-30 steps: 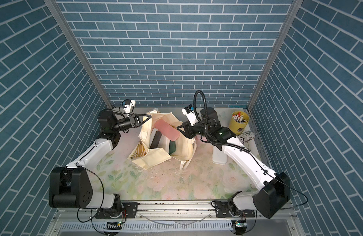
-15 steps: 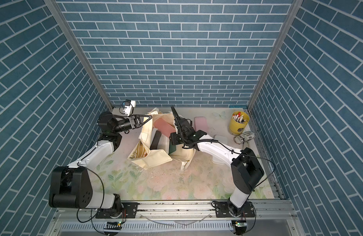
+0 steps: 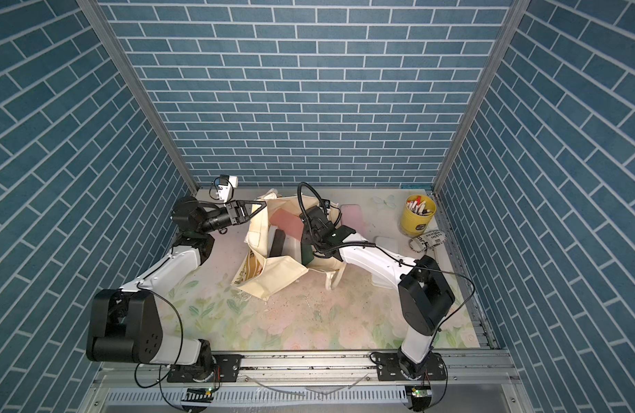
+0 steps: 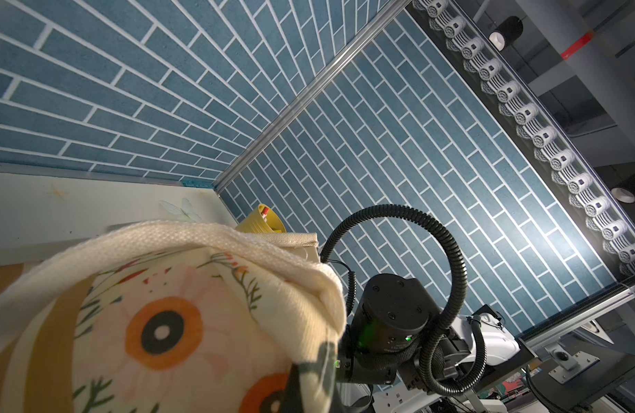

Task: Take out the pencil case from the canvas bag
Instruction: Pick up the pencil case from the canvas bag.

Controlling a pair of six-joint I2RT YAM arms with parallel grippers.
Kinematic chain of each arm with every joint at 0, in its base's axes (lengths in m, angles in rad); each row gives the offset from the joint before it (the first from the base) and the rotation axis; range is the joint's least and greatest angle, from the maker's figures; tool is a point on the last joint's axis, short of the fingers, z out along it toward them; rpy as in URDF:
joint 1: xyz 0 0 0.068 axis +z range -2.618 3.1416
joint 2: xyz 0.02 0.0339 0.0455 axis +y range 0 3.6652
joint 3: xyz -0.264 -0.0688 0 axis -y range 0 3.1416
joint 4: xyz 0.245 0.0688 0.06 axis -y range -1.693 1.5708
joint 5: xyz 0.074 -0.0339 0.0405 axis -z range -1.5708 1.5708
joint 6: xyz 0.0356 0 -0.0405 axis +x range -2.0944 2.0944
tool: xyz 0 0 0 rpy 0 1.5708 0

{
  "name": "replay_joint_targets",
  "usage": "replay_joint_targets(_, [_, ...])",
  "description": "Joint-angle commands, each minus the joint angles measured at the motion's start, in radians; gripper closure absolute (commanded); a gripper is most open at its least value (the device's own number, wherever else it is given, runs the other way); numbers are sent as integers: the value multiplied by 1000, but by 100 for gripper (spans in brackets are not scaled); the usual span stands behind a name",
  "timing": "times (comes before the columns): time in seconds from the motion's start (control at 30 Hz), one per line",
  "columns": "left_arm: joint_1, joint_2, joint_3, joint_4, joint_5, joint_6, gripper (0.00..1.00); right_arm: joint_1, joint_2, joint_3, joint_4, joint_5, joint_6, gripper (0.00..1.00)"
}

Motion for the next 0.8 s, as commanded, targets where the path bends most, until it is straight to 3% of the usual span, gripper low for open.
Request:
replay_joint_targets(0.0, [-15, -26, 26, 140, 18, 3, 100, -3, 27, -35, 78, 34, 170, 45])
replay_joint_targets(0.47, [-21, -30, 26, 112, 21, 24, 100, 14, 35, -41, 139, 48, 242, 45])
replay_joint_targets(0.63, [-21, -46, 50, -41, 9, 123, 100, 28, 32, -23, 77, 110, 242, 45])
replay_joint_targets(0.77, [-21, -74, 84, -268, -25, 270, 100, 30, 39, -12, 26, 152, 242, 45])
